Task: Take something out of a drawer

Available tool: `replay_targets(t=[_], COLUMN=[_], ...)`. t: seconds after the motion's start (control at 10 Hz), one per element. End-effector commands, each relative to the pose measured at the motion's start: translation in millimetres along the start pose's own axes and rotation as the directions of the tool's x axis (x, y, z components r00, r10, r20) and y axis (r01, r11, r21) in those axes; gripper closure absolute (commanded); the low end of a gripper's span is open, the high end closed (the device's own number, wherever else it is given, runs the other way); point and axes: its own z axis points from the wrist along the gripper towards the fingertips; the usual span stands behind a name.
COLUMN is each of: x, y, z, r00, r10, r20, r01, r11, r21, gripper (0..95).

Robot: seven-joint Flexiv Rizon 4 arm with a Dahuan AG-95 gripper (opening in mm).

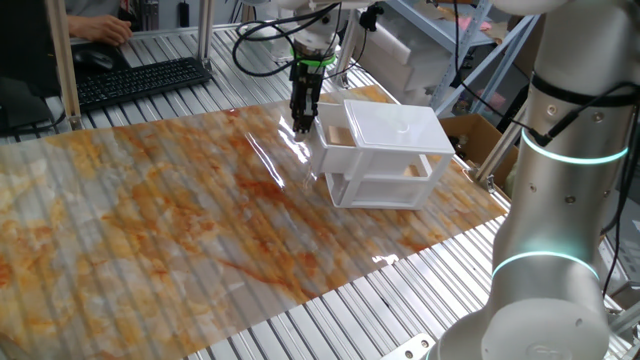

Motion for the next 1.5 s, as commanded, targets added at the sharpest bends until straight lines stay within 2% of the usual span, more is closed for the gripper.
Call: replay_targets(t=[0.1, 0.6, 0.9, 1.1, 1.2, 1.3, 1.4, 1.5], x=[3.5, 15.5, 17.6, 17.6, 17.6, 17.7, 17.9, 18.3], y=[-1.2, -2.5, -3.1, -2.6, -2.5, -2.4, -2.4, -2.2], z=[-0.4, -1.5, -0.8, -0.6, -0.7, -0.2, 0.4, 1.9], r00=[1.0, 1.0, 1.0, 1.0, 1.0, 1.0, 1.0, 1.0], r10=[0.0, 0.004, -0.002, -0.003, 0.0, 0.004, 0.01, 0.024], r20=[0.003, 0.014, 0.016, 0.007, -0.002, -0.01, -0.011, 0.001], r01=[0.0, -0.004, 0.002, 0.003, 0.0, -0.004, -0.009, -0.024], r11=[1.0, 1.0, 1.0, 1.0, 1.0, 1.0, 1.0, 1.0], r21=[0.004, 0.018, 0.015, 0.012, 0.017, 0.021, 0.021, 0.015], gripper=[95.0, 95.0, 95.0, 95.0, 76.0, 76.0, 38.0, 38.0])
